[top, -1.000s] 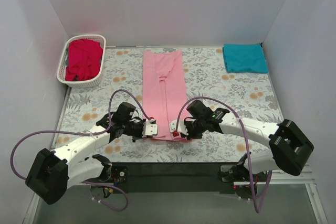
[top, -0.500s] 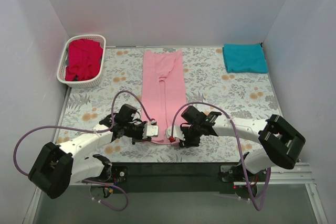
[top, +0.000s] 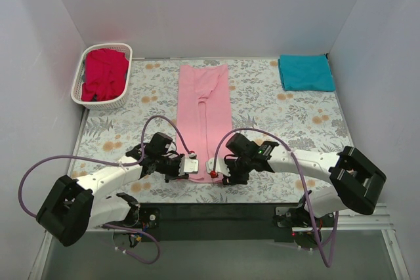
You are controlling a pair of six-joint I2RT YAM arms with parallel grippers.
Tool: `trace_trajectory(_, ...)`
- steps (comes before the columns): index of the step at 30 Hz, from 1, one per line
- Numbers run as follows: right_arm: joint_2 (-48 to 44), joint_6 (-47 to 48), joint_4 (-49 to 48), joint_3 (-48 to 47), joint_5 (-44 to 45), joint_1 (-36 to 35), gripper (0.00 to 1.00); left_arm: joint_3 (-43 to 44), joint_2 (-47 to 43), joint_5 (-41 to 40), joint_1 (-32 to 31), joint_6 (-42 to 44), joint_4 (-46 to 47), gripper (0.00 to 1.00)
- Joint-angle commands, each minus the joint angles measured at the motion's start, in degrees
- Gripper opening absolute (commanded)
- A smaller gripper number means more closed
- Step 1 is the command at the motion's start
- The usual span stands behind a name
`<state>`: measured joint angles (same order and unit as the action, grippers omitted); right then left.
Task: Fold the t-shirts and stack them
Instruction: Fold the tshirt
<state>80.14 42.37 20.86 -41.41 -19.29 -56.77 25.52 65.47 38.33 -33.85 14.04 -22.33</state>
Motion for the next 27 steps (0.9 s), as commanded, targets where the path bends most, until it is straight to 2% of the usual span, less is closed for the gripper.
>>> trace_trajectory(1,0.4,-1.1,-0.2,-0.9,-0.8,-0.6,0.52,0.0,-0.1,0.4,-0.3,-0.2,1.0,0.00)
trace_trajectory(9,6.0,-0.9,-5.8,2.4,2.1,-0.8,0.54,-0.4,-0.8,0.3,-0.4,-0.4,1.0,0.00)
trace_trajectory(12,8.0,-0.7,-5.7,2.9,2.1,-0.8,0.44,-0.5,-1.4,0.3,-0.4,-0.1,0.8,0.00)
trace_trajectory(13,8.4,-0.6,-5.6,3.2,2.1,-0.8,0.37,-0.4,-1.5,0.3,-0.3,-0.1,0.8,0.00)
trace_trajectory(18,10.2,-0.8,-5.4,4.8,2.9,-0.8,0.16,-0.6,-2.5,0.5,-0.4,-0.4,1.1,0.00)
trace_trajectory(19,10.1,-1.1,-5.3,4.9,3.4,-0.8,0.11,-0.6,-2.8,0.5,-0.3,-0.5,1.1,0.00)
trace_trajectory(20,9.7,-1.1,-5.3,5.0,3.7,-0.8,0.02,-0.8,-3.1,0.5,-0.4,-0.4,1.1,0.00)
trace_trajectory(27,3.7,-2.6,1.1,2.0,2.3,-1.1,0.01,-0.4,-6.7,1.8,-0.4,-0.4,-1.0,0.00)
